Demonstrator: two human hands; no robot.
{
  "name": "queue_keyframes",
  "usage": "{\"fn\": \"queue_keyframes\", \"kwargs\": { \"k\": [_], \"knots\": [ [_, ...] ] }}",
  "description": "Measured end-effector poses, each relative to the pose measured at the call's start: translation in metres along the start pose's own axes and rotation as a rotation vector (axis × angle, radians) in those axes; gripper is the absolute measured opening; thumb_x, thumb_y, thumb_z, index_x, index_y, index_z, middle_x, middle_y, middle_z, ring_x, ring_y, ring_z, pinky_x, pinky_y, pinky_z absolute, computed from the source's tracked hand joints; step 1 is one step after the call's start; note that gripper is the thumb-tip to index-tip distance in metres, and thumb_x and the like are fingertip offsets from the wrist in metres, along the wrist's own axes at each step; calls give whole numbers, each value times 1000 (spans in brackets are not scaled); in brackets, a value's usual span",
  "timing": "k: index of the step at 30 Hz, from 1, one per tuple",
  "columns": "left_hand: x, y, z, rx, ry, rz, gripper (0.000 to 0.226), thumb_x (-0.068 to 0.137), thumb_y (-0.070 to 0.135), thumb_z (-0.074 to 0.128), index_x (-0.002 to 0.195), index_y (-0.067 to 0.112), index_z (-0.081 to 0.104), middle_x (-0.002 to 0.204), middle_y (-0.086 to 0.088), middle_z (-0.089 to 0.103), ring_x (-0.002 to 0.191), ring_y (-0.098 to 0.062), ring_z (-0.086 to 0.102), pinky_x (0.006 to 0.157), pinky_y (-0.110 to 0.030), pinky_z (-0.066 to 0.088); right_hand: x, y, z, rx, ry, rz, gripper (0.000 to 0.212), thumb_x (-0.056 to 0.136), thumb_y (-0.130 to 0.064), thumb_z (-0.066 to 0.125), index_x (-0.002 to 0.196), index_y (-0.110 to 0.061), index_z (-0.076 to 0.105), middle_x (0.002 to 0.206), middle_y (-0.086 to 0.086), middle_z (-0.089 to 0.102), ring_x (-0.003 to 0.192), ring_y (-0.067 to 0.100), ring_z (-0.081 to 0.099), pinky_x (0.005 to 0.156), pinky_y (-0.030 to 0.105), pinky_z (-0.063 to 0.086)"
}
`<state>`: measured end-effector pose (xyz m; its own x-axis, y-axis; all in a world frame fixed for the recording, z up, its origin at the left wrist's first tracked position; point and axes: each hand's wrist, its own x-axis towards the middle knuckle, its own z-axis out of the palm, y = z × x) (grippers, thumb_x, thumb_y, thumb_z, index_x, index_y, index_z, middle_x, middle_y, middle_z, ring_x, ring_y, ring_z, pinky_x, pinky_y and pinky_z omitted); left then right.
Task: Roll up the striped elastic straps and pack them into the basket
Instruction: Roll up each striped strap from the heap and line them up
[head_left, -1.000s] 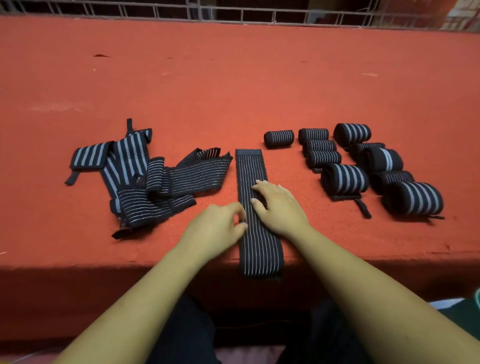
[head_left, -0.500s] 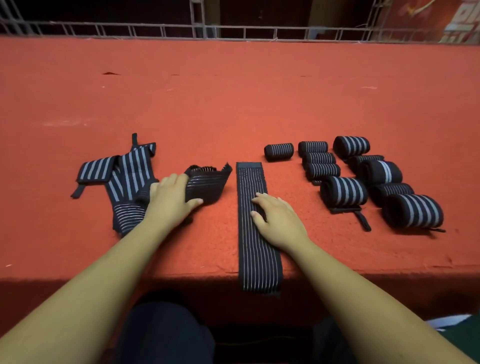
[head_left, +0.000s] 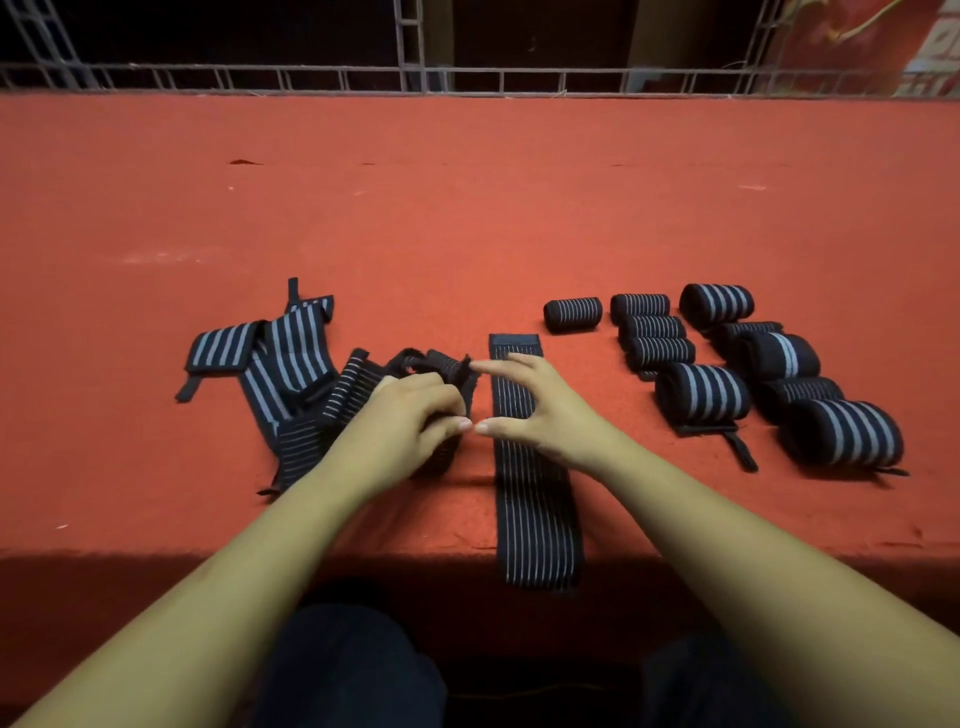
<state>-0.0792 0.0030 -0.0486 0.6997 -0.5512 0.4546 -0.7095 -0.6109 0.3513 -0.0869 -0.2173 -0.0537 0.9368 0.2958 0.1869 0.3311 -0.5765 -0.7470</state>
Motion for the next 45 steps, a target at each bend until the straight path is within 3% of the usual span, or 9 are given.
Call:
{"fn": "queue_keyframes", "kwargs": {
  "k": [6,15,27,31,34,37,40,42,45],
  "knots": [
    [-6,3,-15,-65,61,-29,14,89,39,64,84,27,65,79,12,57,77,-4,55,76,-35,42,9,-23,3,-145,-29,-82,13,83,-23,79,91,-21,68,120,0,52,112,9,51,101,16,36],
    [-19,-27,-33,247,39,-173,23,87,27,73,80,26,51,73,14,45,81,-22,54,80,-44,40,4,-41,-42,-128,111,-80,5,92,-14,66,88,-16,65,86,-4,65,91,20,63,86,33,47],
    [-30,-49,-43,96,144,-570,9,92,27,68,86,19,66,77,3,68,86,-27,64,92,-48,45,-2,-29,-77,-147,313,31,19,92,-27,68,82,-12,62,70,0,58,64,12,48,62,32,39],
    [-18,-28,-47,74,227,-435,19,91,25,70,108,19,67,102,2,72,104,-25,65,101,-46,44,-1,-30,-74,-35,239,27,21,88,-33,74,81,-17,62,65,-1,58,61,10,47,63,32,42],
    [-5,-1,-50,-76,109,-238,63,88,37,72,145,28,46,143,16,45,136,-1,37,116,-20,24,-2,-41,-70,-24,190,-25,15,87,-30,76,80,-23,66,73,6,67,68,11,55,68,35,48],
    [5,20,-45,-184,-20,-124,79,81,47,74,149,33,38,149,26,30,143,11,19,112,-4,11,-3,-58,-64,-47,93,-90,11,85,-24,78,85,-17,71,84,12,71,73,10,58,72,32,48],
    [10,24,-38,-134,-65,-113,41,85,55,68,108,20,67,113,14,66,106,-3,59,95,-23,44,-4,-64,-61,-68,68,-104,11,84,-26,79,86,-18,72,83,8,71,71,11,59,72,32,49],
    [8,23,-34,-134,-27,-131,34,91,45,63,82,13,62,77,6,62,75,-10,57,72,-36,46,-4,-64,-63,-83,64,-88,11,84,-27,79,85,-19,71,83,6,71,73,18,62,73,33,49],
    [3,22,-36,-280,64,-227,23,97,27,63,78,15,59,68,4,56,66,-5,51,66,-31,41,-6,-57,-66,-166,-20,-33,15,84,-30,79,89,-18,71,86,5,70,68,9,57,67,31,49]
  ]
}}
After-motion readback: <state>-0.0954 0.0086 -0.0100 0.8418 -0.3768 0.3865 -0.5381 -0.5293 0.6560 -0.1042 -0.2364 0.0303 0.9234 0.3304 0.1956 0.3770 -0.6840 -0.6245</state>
